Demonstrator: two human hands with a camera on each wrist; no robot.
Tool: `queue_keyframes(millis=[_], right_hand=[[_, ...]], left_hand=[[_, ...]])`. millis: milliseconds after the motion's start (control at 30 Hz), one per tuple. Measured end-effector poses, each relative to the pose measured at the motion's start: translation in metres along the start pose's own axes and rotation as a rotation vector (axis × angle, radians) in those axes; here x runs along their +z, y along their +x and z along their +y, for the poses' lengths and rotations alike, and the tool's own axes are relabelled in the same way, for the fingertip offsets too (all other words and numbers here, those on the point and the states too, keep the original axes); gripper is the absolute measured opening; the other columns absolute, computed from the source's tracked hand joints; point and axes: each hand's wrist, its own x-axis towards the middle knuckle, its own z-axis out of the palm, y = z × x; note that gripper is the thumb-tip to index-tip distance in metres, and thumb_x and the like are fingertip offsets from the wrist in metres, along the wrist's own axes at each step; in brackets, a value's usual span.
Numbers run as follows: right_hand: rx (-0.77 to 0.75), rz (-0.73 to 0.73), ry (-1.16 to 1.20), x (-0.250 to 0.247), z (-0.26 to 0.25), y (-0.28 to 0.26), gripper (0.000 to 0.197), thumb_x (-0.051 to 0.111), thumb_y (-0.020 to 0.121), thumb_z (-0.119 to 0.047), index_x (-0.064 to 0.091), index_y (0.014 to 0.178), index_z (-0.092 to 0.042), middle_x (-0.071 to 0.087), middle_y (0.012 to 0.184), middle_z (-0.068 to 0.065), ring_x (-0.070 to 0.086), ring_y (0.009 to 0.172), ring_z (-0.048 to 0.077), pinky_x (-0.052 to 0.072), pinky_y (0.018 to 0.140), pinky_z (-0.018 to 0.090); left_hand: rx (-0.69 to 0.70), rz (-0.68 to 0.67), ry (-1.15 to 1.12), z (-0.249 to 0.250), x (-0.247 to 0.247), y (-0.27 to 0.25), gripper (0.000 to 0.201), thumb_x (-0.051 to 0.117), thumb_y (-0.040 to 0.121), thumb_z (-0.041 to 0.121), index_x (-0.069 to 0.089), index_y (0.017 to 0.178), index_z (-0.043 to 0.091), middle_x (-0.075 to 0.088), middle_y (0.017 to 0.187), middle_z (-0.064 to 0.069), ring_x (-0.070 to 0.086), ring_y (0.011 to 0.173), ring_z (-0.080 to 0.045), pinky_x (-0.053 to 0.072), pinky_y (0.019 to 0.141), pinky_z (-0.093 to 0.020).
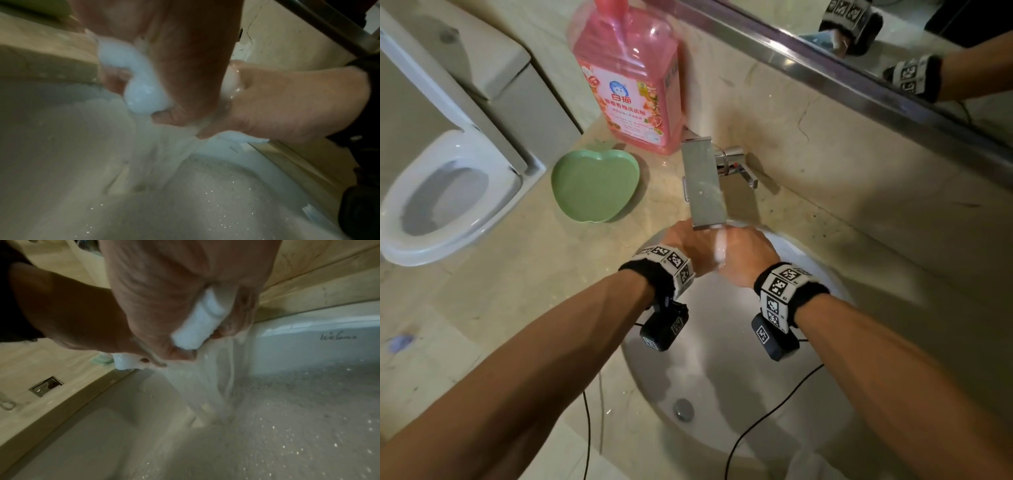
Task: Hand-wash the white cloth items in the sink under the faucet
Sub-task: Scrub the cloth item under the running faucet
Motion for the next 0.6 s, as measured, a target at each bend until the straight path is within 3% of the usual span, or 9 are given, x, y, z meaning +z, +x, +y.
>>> queue_keyframes(millis=[67, 167, 233, 300, 400, 467, 533, 600], right_hand=[[0.000, 0.022, 0.043, 0.001, 0.000, 0.000, 0.035, 0.078, 0.075, -0.023, 0.064, 0.106, -0.015, 0.072, 0.096, 0.009, 0.068, 0.088, 0.028, 0.046, 0.071, 0.026], [0.035, 0.014, 0.212, 0.001, 0.001, 0.003, 0.041, 0.076, 0.078, -0.025, 0.063, 0.116, -0.015, 0.071, 0.103, 0.007, 0.067, 0.094, 0.025, 0.056, 0.080, 0.035], [0.103, -0.039, 0.335, 0.000, 0.004, 0.003, 0.048, 0.077, 0.077, -0.032, 0.060, 0.120, -0.018, 0.068, 0.107, 0.003, 0.065, 0.098, 0.022, 0.056, 0.083, 0.038], [0.162, -0.103, 0.476, -0.003, 0.002, 0.001, 0.053, 0.078, 0.073, -0.034, 0.058, 0.121, -0.022, 0.067, 0.108, -0.001, 0.063, 0.097, 0.017, 0.056, 0.082, 0.035], [0.170, -0.224, 0.756, -0.006, -0.010, -0.002, 0.035, 0.078, 0.076, -0.019, 0.063, 0.106, -0.031, 0.071, 0.097, -0.007, 0.067, 0.085, 0.006, 0.055, 0.068, 0.021], [0.169, -0.197, 0.867, -0.008, -0.020, 0.000, 0.020, 0.073, 0.083, -0.012, 0.067, 0.098, -0.024, 0.071, 0.088, -0.009, 0.067, 0.077, 0.003, 0.049, 0.059, 0.012], [0.193, -0.122, 0.912, -0.010, -0.028, 0.000, 0.012, 0.071, 0.085, -0.008, 0.070, 0.095, -0.014, 0.070, 0.085, -0.007, 0.066, 0.076, 0.003, 0.048, 0.060, 0.010], [0.160, -0.093, 0.938, -0.009, -0.036, 0.000, 0.021, 0.071, 0.083, -0.002, 0.071, 0.099, -0.016, 0.073, 0.093, -0.005, 0.068, 0.086, 0.004, 0.050, 0.070, 0.011]], left_hand=[[0.018, 0.019, -0.068, 0.000, -0.001, -0.004, 0.026, 0.040, 0.085, 0.037, 0.055, 0.106, 0.030, 0.065, 0.108, -0.004, 0.064, 0.095, -0.026, 0.056, 0.087, -0.040], [0.028, 0.034, -0.230, -0.013, -0.010, -0.011, 0.043, 0.067, 0.084, 0.032, 0.059, 0.125, 0.023, 0.063, 0.122, -0.002, 0.061, 0.111, -0.023, 0.051, 0.097, -0.036], [0.098, 0.053, -0.452, -0.022, -0.019, -0.021, 0.064, 0.077, 0.079, 0.022, 0.050, 0.137, 0.016, 0.058, 0.134, -0.004, 0.055, 0.120, -0.020, 0.046, 0.102, -0.034], [0.121, 0.097, -0.574, -0.032, -0.028, -0.030, 0.070, 0.076, 0.080, 0.016, 0.043, 0.142, 0.016, 0.054, 0.138, -0.004, 0.052, 0.123, -0.018, 0.042, 0.100, -0.031], [0.111, 0.175, -0.540, -0.044, -0.030, -0.047, 0.062, 0.071, 0.083, 0.009, 0.048, 0.139, 0.018, 0.052, 0.137, -0.007, 0.049, 0.124, -0.023, 0.041, 0.106, -0.037], [0.115, 0.203, -0.571, -0.053, -0.027, -0.056, 0.064, 0.072, 0.082, 0.004, 0.046, 0.139, 0.018, 0.047, 0.137, -0.007, 0.046, 0.127, -0.021, 0.036, 0.111, -0.035], [0.129, 0.238, -0.595, -0.058, -0.022, -0.064, 0.070, 0.075, 0.079, 0.005, 0.039, 0.138, 0.014, 0.046, 0.131, -0.002, 0.046, 0.125, -0.018, 0.037, 0.109, -0.031], [0.117, 0.278, -0.565, -0.062, -0.019, -0.069, 0.067, 0.078, 0.077, 0.007, 0.037, 0.131, 0.010, 0.048, 0.122, 0.001, 0.050, 0.118, -0.020, 0.040, 0.103, -0.031]])
